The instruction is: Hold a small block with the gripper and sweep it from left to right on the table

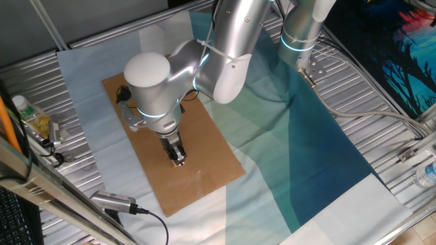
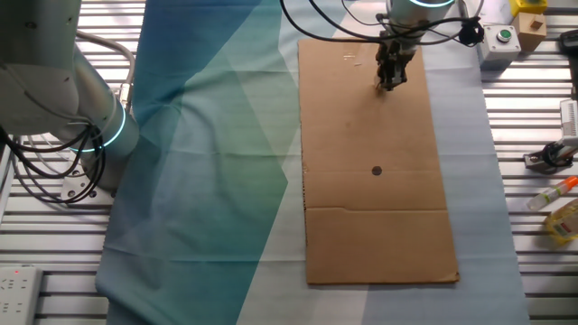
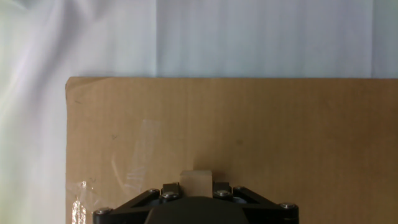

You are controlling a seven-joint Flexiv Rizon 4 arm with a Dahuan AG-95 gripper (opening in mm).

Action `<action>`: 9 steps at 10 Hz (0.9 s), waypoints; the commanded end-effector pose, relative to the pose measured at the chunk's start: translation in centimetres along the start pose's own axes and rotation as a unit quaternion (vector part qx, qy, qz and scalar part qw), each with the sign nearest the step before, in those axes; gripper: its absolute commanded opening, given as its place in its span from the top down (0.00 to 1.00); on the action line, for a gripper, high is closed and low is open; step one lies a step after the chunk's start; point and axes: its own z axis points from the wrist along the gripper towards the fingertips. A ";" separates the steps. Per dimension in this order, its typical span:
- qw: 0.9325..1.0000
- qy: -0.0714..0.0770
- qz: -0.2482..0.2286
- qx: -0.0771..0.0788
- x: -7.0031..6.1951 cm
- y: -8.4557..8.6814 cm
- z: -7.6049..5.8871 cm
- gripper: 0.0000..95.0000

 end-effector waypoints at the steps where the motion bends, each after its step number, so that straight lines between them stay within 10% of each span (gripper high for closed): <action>1: 1.000 0.001 0.000 0.000 0.0 0.0 0.0 1.00; 9: 1.000 0.002 -0.006 -0.001 0.0 0.0 0.1 1.00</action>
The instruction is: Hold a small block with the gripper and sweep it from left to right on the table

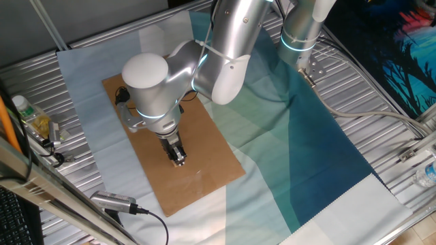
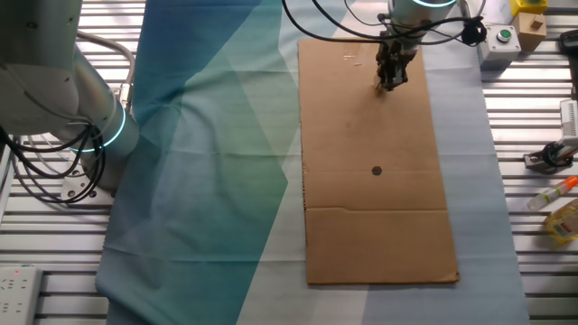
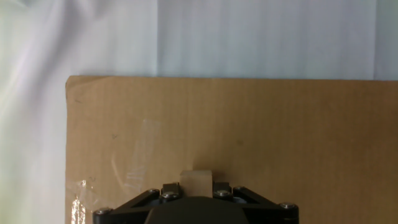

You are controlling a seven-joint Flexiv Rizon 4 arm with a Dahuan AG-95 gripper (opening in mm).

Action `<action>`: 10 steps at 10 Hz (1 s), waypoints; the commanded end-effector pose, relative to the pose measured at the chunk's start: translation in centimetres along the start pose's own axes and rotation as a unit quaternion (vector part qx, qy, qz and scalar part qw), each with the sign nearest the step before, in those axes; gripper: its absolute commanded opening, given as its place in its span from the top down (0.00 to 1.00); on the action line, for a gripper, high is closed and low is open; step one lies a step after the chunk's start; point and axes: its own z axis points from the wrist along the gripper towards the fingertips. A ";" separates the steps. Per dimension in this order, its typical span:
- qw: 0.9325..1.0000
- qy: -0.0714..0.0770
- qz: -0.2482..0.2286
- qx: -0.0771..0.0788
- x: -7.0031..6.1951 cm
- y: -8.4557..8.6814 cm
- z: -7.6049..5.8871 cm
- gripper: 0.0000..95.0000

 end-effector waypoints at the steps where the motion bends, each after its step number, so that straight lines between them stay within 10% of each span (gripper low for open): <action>1: 1.000 0.000 -0.001 0.000 0.0 0.0 0.0 1.00; 3: 1.000 0.001 -0.004 0.000 0.0 0.0 0.1 0.80; 9: 1.000 0.007 -0.012 -0.001 0.0 0.0 0.2 0.80; 10: 1.000 0.008 -0.015 -0.002 0.0 -0.1 0.2 0.60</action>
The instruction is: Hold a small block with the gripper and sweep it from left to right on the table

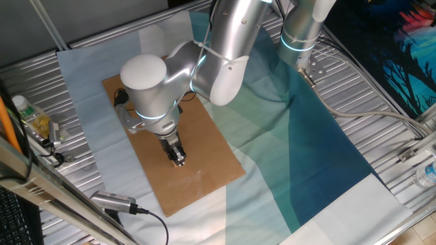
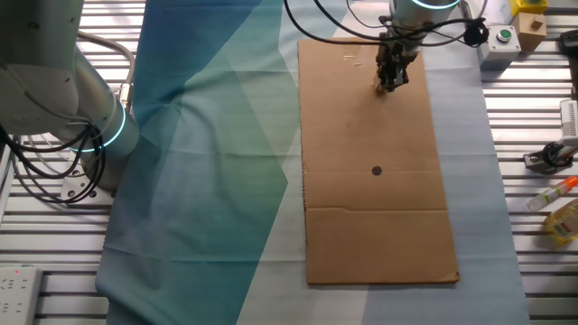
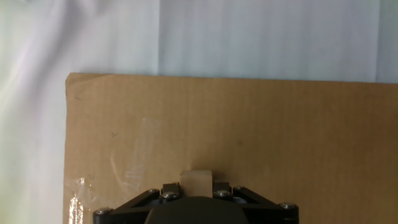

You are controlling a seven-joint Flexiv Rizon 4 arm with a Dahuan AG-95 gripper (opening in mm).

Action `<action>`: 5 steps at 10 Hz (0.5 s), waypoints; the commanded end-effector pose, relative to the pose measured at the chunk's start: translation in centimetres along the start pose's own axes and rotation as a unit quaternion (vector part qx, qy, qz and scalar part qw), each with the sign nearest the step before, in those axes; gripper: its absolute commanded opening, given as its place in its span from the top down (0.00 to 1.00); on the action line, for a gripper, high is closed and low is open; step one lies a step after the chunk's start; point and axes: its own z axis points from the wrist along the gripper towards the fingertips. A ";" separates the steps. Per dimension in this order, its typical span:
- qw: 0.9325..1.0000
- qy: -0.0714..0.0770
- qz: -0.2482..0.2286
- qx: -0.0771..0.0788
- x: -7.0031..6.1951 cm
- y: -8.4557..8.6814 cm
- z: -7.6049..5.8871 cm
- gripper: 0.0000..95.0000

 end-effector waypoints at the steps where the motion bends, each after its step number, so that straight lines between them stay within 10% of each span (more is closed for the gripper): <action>1: 1.000 0.002 -0.002 -0.001 0.1 0.0 0.0 0.60; 5: 1.000 0.003 -0.002 -0.001 0.1 0.0 0.0 0.60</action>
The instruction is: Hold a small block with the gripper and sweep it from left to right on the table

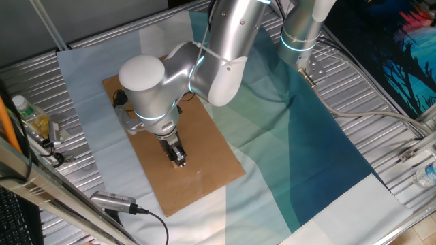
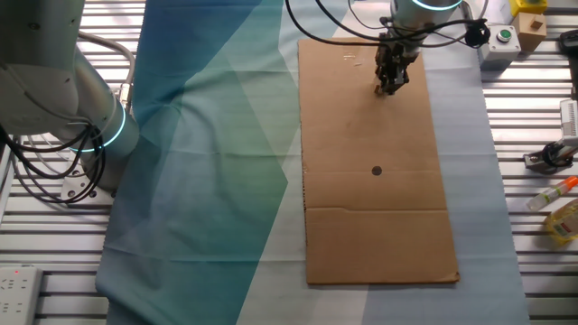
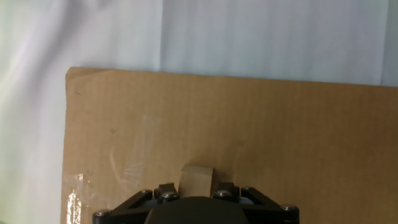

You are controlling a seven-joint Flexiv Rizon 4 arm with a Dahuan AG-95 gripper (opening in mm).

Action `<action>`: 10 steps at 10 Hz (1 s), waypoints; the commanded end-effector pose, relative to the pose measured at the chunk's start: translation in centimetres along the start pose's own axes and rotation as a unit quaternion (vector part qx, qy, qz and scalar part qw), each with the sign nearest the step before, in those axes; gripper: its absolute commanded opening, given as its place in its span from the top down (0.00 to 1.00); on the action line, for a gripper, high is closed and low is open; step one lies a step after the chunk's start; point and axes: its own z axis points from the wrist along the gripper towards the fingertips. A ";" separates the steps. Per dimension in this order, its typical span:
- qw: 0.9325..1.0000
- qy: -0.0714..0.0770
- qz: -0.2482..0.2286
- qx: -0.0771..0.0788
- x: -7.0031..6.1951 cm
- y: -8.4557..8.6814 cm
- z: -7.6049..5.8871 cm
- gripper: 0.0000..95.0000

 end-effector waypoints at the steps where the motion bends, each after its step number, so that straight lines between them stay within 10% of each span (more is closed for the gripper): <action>1: 1.000 -0.001 0.001 0.000 0.0 0.0 0.0 0.60; 10: 1.000 -0.002 0.007 -0.004 0.4 0.2 -2.5 0.60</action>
